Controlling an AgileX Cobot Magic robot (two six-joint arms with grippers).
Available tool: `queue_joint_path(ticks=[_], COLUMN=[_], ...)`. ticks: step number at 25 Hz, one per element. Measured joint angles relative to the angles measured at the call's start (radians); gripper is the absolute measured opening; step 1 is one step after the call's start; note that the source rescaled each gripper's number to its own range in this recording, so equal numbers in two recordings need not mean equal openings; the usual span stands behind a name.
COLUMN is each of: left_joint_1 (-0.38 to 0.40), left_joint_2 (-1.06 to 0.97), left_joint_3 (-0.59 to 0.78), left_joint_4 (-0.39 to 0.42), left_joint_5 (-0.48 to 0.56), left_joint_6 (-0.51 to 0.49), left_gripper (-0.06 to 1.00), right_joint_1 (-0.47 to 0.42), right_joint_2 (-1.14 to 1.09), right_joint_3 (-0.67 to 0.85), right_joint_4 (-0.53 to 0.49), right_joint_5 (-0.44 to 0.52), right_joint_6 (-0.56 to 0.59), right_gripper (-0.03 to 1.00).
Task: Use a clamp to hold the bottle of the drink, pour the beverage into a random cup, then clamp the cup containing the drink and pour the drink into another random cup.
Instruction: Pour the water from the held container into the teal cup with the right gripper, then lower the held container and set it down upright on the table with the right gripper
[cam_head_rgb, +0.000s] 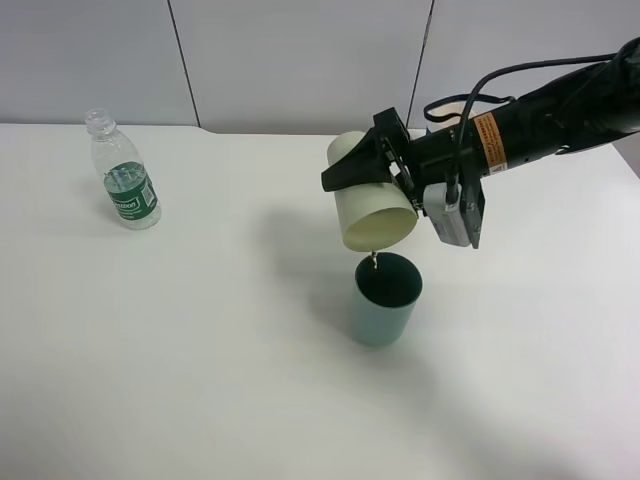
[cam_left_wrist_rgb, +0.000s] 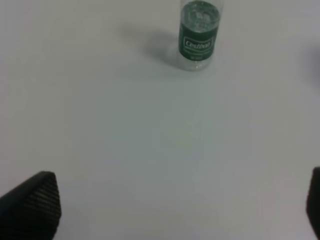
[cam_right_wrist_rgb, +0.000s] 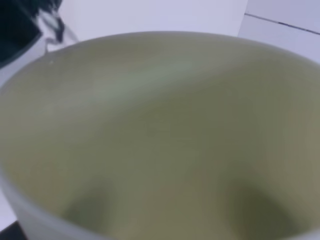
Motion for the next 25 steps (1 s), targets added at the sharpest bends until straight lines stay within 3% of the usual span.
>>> queue_joint_path(ticks=[10,13,17,25], left_joint_1=[0.000,0.000,0.000,0.000], left_joint_2=[0.000,0.000,0.000,0.000], left_joint_3=[0.000,0.000,0.000,0.000], left_joint_4=[0.000,0.000,0.000,0.000], left_joint_5=[0.000,0.000,0.000,0.000], left_joint_6=[0.000,0.000,0.000,0.000], left_gripper=[1.00,1.00,1.00,1.00], right_joint_1=[0.012,0.012,0.012,0.016], right_joint_2=[-0.019,-0.019,-0.019,-0.019], right_joint_3=[0.000,0.000,0.000,0.000], right_joint_4=[0.001,0.001,0.045,0.295], right_joint_5=[-0.024,-0.022,-0.022,-0.021], right_joint_6=[-0.033,0.005,0.165,0.696], right_gripper=[0.00,0.00,0.00,0.00])
